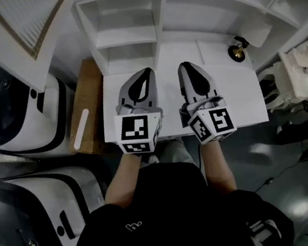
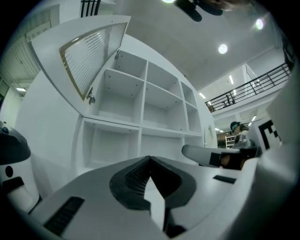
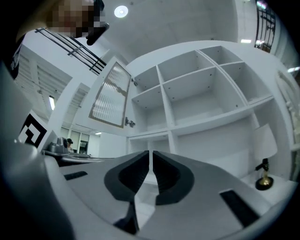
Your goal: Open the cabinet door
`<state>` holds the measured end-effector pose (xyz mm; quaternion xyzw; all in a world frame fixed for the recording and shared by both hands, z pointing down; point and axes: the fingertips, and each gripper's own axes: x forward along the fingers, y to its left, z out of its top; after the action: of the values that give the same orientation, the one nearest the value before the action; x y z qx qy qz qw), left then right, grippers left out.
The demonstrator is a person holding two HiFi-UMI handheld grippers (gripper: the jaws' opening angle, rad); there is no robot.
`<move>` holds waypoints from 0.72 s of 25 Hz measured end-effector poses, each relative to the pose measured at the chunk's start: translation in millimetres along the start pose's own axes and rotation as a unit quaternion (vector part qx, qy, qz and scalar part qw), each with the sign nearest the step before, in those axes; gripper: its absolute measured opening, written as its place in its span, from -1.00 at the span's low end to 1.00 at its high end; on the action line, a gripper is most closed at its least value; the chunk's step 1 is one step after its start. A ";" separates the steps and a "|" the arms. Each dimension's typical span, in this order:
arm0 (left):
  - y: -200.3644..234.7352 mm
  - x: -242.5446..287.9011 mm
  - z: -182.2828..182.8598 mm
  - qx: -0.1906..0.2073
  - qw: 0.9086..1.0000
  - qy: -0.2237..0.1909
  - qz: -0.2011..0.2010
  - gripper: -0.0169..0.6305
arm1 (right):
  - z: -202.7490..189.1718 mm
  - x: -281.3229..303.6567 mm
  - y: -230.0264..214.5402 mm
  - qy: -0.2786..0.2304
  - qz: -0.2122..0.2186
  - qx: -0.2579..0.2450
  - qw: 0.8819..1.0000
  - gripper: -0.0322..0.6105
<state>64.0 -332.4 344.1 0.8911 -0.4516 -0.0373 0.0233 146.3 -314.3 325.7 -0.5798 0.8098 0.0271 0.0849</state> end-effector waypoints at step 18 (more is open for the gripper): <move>-41.2 12.7 -50.2 -0.039 0.997 0.049 -0.034 -0.93 | -54.1 -39.1 -35.0 0.090 -0.036 -0.012 0.995 -0.84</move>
<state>109.0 -317.9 390.5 0.9051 -0.4177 -0.0121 0.0786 185.9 -296.9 387.5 -0.6096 0.7925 -0.0188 0.0060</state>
